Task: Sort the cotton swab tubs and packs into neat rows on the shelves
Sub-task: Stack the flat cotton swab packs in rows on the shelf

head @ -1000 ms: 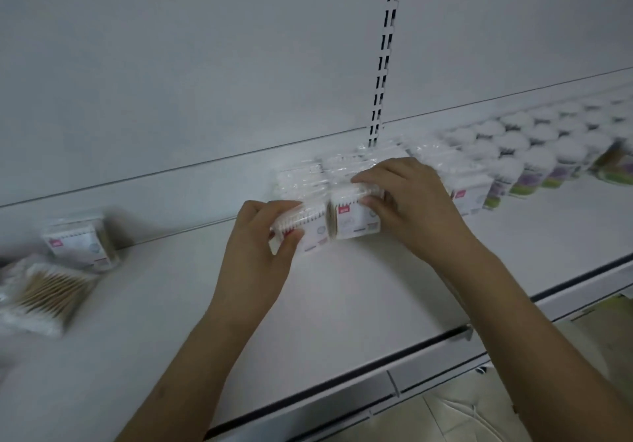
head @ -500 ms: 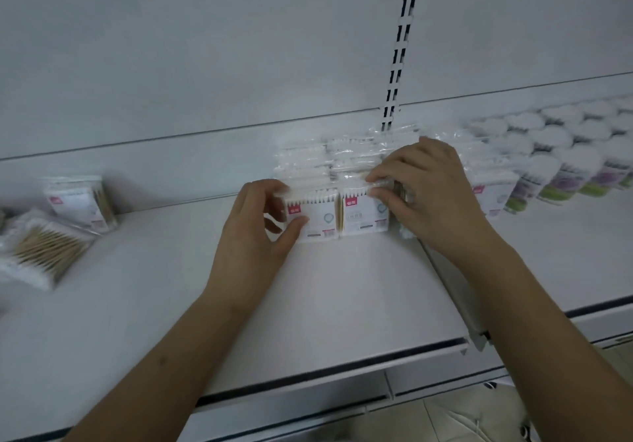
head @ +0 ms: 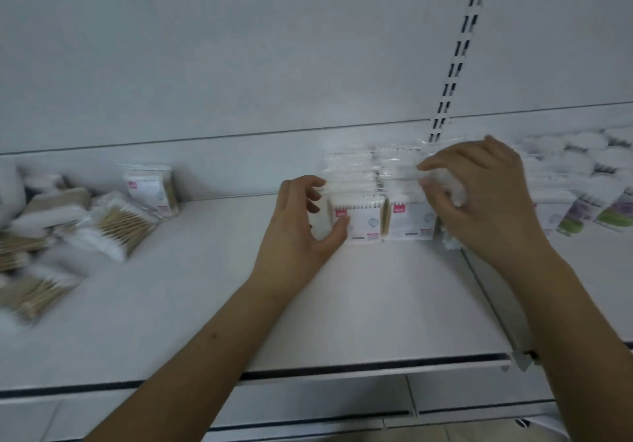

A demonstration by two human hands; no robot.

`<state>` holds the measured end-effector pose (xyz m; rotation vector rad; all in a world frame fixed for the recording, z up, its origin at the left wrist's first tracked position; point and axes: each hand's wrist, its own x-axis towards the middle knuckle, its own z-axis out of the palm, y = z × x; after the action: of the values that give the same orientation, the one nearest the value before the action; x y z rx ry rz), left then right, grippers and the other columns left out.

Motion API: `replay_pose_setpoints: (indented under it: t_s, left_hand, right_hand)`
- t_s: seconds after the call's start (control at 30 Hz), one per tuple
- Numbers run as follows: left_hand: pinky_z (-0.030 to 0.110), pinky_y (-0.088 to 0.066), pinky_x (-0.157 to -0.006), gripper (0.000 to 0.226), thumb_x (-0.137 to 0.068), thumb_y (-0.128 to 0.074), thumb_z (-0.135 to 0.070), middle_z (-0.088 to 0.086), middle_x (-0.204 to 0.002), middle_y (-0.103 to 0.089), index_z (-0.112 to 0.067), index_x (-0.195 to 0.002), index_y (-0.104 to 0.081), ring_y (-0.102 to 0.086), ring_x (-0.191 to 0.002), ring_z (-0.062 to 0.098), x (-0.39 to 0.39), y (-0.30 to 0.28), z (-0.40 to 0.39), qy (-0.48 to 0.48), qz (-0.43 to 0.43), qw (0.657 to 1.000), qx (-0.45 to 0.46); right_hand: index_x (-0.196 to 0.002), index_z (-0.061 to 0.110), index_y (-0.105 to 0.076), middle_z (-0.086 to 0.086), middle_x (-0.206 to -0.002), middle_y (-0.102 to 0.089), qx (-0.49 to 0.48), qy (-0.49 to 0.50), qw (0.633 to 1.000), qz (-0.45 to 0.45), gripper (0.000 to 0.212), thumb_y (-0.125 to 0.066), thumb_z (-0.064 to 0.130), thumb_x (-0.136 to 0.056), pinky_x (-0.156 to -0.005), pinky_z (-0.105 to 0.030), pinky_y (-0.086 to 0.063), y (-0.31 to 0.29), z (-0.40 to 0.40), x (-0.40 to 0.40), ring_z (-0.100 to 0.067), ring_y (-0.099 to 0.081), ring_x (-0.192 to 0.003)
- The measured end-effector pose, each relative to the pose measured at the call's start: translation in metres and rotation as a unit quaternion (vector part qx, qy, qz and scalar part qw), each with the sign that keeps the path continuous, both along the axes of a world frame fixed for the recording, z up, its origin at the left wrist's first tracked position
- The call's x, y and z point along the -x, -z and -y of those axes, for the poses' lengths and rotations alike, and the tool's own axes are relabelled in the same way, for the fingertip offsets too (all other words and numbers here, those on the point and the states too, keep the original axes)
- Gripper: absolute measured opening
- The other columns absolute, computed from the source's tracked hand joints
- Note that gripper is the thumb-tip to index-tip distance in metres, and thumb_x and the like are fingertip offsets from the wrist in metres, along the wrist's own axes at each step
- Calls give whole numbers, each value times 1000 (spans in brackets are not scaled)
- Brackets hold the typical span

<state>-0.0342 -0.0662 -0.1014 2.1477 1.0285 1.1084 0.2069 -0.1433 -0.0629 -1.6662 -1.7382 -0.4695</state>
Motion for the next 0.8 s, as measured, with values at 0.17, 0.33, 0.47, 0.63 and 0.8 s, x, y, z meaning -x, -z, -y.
replay_pose_setpoints:
  t_s: [0.17,0.33,0.47,0.63,0.8]
  left_hand:
    - [20,-47,-92,45,-90,-67,-32,-10,-125,-42,-24,-131,-49,-51,-110,5,41,-13,13,-49,-68,996,-7]
    - [18,-43,-94,30,-90,-67,-26,-13,-116,-53,-25,-119,-60,-53,-111,8,126,-7,22,-149,-77,985,-48]
    - [23,-43,-92,28,-87,-70,-22,-14,-114,-52,-27,-114,-61,-51,-111,8,200,-1,12,-259,-67,963,-29]
    - [35,-43,-94,44,-79,-78,-30,-10,-113,-49,-25,-119,-61,-43,-106,12,287,4,-7,-351,-133,927,-26]
    - [21,-31,-98,60,-80,-61,-54,-12,-129,-50,-28,-133,-52,-46,-120,10,331,15,-20,-267,-221,937,31]
  right_hand:
    - [-115,16,-65,-1,-114,-62,-43,-24,994,-96,24,-52,30,-99,-90,-24,-31,-43,-16,39,-26,-53,-109]
    - [-127,19,-58,2,-124,-55,-3,-95,987,-130,32,-57,31,-97,-95,-35,-44,-58,-59,123,-23,-54,-114]
    - [-130,21,-54,1,-128,-53,62,-157,975,-142,43,-59,39,-91,-93,-46,-49,-49,-100,207,-23,-56,-114]
    - [-131,21,-53,-1,-128,-51,130,-191,967,-103,49,-65,40,-87,-88,-39,-49,-32,-136,299,-25,-54,-115]
    - [-144,15,-40,-10,-143,-40,264,-192,945,-34,77,-63,57,-84,-101,-43,-42,13,-160,358,-34,-41,-127]
